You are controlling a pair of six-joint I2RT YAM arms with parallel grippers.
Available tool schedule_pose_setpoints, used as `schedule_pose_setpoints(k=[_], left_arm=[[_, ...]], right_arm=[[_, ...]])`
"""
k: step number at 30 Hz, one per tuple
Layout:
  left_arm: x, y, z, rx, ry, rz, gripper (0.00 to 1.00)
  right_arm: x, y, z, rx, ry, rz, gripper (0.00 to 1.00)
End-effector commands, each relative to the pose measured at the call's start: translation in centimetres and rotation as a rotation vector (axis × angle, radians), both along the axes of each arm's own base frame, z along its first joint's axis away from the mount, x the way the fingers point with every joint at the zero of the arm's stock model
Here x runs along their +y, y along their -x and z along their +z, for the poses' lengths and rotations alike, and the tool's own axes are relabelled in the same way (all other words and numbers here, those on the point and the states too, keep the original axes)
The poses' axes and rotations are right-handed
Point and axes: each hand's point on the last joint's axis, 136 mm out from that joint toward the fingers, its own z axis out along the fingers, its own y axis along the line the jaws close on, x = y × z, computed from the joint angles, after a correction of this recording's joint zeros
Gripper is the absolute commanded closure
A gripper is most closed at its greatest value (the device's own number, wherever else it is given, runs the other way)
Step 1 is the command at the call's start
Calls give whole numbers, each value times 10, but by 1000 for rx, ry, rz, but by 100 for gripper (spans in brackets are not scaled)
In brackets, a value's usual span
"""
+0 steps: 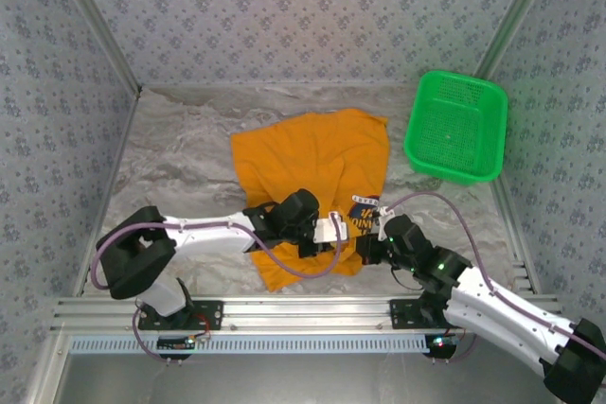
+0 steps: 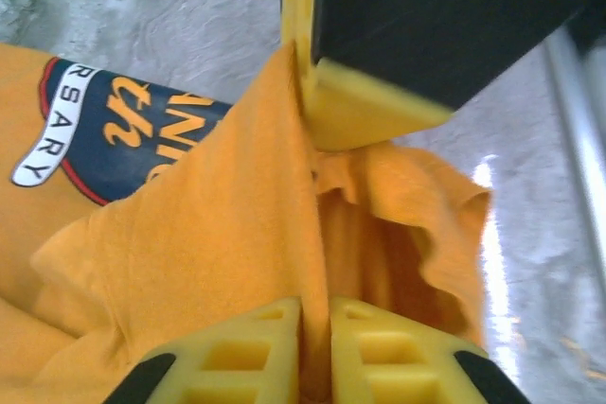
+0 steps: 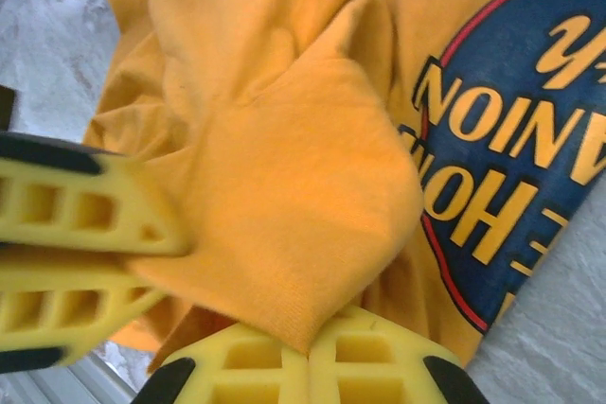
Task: Fold the inside-out t-shirt
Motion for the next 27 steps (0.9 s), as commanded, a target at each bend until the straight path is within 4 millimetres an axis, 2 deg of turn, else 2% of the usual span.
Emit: schedule_pose_setpoints(k=[1, 3, 5, 6, 8, 9, 11, 12, 14, 16, 20, 23, 24, 26, 27], left_arm=[[11, 28, 15, 179, 46, -80, 93], [14, 30, 23, 243, 77, -74, 99], [17, 33, 35, 321, 126, -84, 100], [18, 33, 38, 348, 136, -83, 100], [20, 26, 40, 391, 137, -33, 100], [21, 24, 41, 421, 140, -19, 100], [22, 20, 45, 511, 177, 3, 93], [21, 14, 46, 545, 193, 44, 92], [19, -3, 49, 631, 240, 143, 92], [19, -16, 52, 701, 290, 209, 92], [19, -28, 49, 801, 294, 306, 90], [18, -28, 48, 884, 274, 344, 89], [18, -29, 47, 906, 268, 359, 89], [20, -31, 47, 947, 267, 390, 88], [21, -31, 48, 962, 274, 394, 87]], right_arm=[[0, 0, 5, 5, 35, 30, 99], [1, -2, 1, -33, 85, 90, 99], [-9, -4, -12, -37, 168, 98, 98], [-9, -5, -15, -40, 184, 121, 94], [-2, 0, -18, -43, 177, 209, 77], [2, 2, -17, -42, 163, 243, 73], [8, 5, -6, -77, 148, 295, 67], [8, 3, 2, -115, 158, 298, 72], [15, 8, 33, -293, 163, 347, 74], [16, 10, 55, -442, 169, 345, 66], [24, 11, 49, -461, 226, 390, 56], [44, 11, 59, -547, 212, 398, 45], [50, 12, 62, -571, 201, 407, 44], [52, 6, 61, -586, 248, 394, 44], [50, 1, 59, -601, 296, 389, 38]])
